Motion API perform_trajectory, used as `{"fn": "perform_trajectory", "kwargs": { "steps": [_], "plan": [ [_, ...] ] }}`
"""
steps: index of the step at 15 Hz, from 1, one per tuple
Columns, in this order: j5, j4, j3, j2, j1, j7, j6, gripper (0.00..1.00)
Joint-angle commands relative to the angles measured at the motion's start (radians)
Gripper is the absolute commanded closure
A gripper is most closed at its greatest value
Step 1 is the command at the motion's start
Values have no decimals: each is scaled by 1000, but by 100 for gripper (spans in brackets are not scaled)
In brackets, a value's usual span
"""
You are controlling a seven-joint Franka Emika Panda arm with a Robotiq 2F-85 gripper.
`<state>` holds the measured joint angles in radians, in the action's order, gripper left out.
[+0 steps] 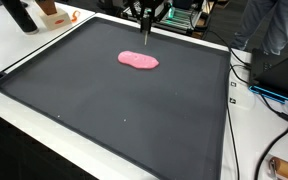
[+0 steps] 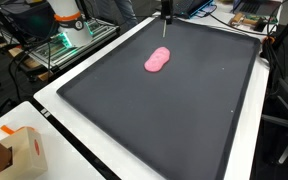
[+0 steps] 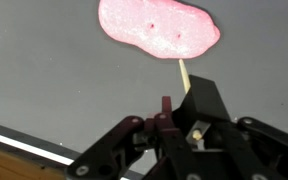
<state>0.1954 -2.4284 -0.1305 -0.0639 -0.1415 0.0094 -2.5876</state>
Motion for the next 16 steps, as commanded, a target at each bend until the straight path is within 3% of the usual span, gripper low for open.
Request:
{"fn": "perform_trajectory", "kwargs": {
  "steps": [1, 16],
  "plan": [
    [-10, -30, 10, 38, 14, -48, -98, 94],
    [-41, -21, 26, 182, 46, -141, -199, 94]
  ]
}}
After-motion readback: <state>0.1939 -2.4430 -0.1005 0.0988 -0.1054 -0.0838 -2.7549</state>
